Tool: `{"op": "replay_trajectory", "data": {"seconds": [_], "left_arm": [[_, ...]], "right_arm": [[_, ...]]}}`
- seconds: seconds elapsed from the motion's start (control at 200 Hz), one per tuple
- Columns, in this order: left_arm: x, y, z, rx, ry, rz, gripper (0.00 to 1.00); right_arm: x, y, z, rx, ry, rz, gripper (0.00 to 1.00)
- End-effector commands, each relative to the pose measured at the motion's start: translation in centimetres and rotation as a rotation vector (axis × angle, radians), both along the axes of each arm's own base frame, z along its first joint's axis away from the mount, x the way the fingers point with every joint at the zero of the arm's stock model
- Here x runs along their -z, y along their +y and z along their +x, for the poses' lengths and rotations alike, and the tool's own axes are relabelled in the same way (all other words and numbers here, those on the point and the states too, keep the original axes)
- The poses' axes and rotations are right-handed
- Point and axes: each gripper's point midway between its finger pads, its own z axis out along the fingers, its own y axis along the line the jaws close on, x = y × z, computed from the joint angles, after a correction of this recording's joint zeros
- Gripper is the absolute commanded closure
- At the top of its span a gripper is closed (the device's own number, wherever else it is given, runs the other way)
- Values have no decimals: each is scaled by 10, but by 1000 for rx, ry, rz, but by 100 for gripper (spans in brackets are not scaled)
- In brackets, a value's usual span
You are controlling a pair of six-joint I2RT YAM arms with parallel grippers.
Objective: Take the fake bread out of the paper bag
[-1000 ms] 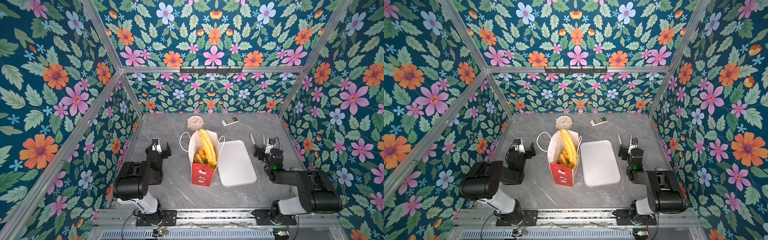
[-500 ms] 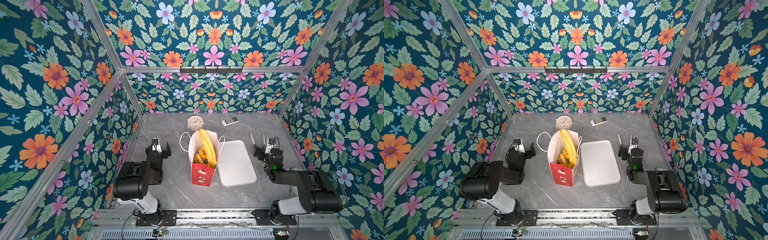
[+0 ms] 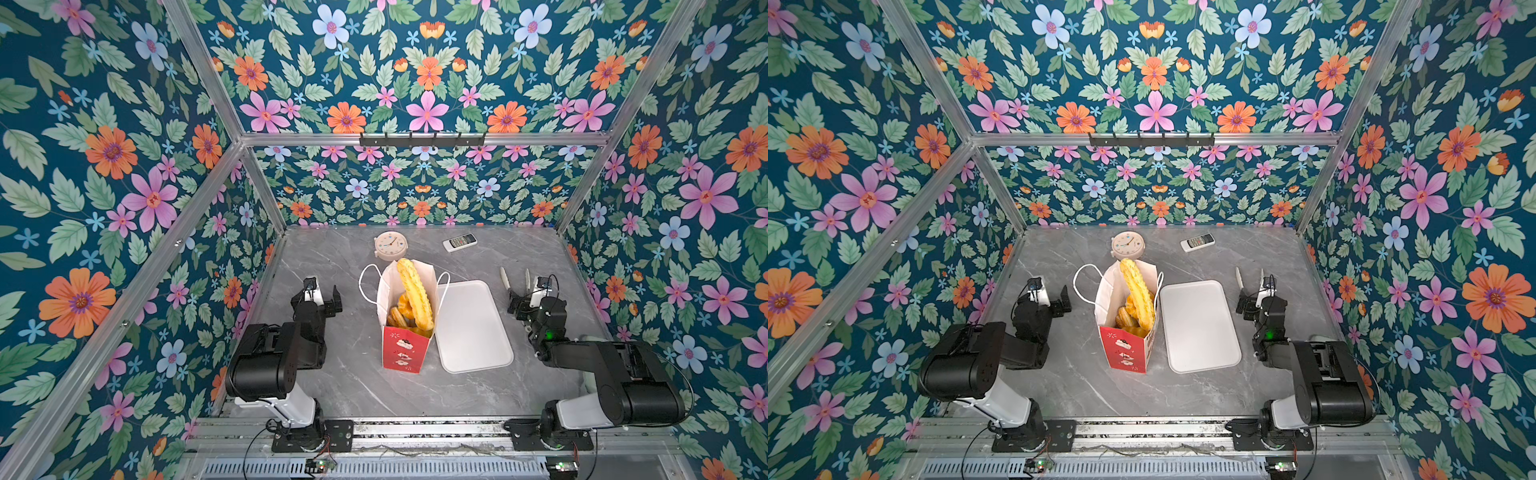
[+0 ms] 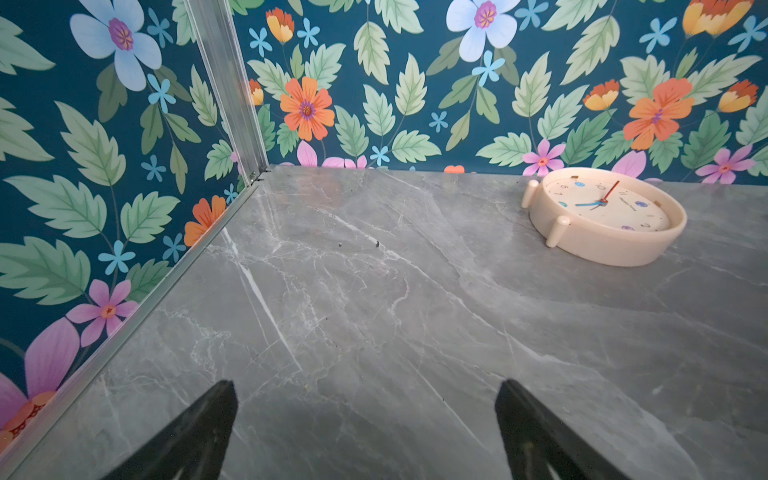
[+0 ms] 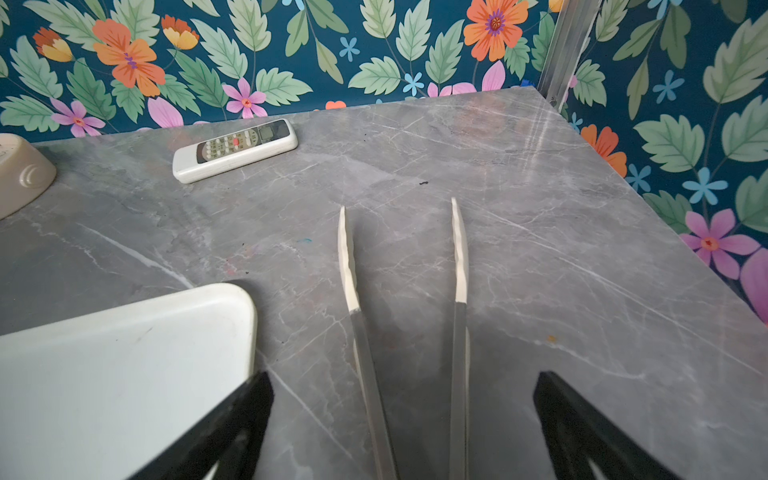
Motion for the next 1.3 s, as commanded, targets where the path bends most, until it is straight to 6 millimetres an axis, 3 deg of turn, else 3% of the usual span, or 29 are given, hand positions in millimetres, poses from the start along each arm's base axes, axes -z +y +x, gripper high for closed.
{"op": "replay_trajectory", "data": {"seconds": [0.0,0.08,0.23,0.33,0.465,0.57,0.63,0.75,0.85,1.295], "left_arm": [[-16,3,8,-16,22,2,2],[-34,1,13,-30,24,19,6],[-103,2,9,-85,-85,-96,8],[-146,-2,-4,-89,-122,-262,10],[-203,-11,-51,-50,-165,-484,9],[-253,-43,-100,154,-139,-514,10],[-266,-65,-129,280,-64,-516,11],[-269,-111,-176,539,127,-562,15],[-265,-133,-193,683,193,-610,16],[-206,-148,-157,677,383,-539,17]], "right_arm": [[-23,-4,3,34,0,-22,1],[-42,-1,-1,67,-14,-80,1],[-65,2,-13,133,6,19,1],[-75,7,-23,149,46,89,1],[-90,22,-41,99,69,145,1],[-94,30,-57,60,113,189,1],[-96,32,-65,48,136,197,1],[-90,35,-76,36,202,210,1],[-87,41,-77,17,235,239,1],[-68,45,-84,21,291,279,1]]}}
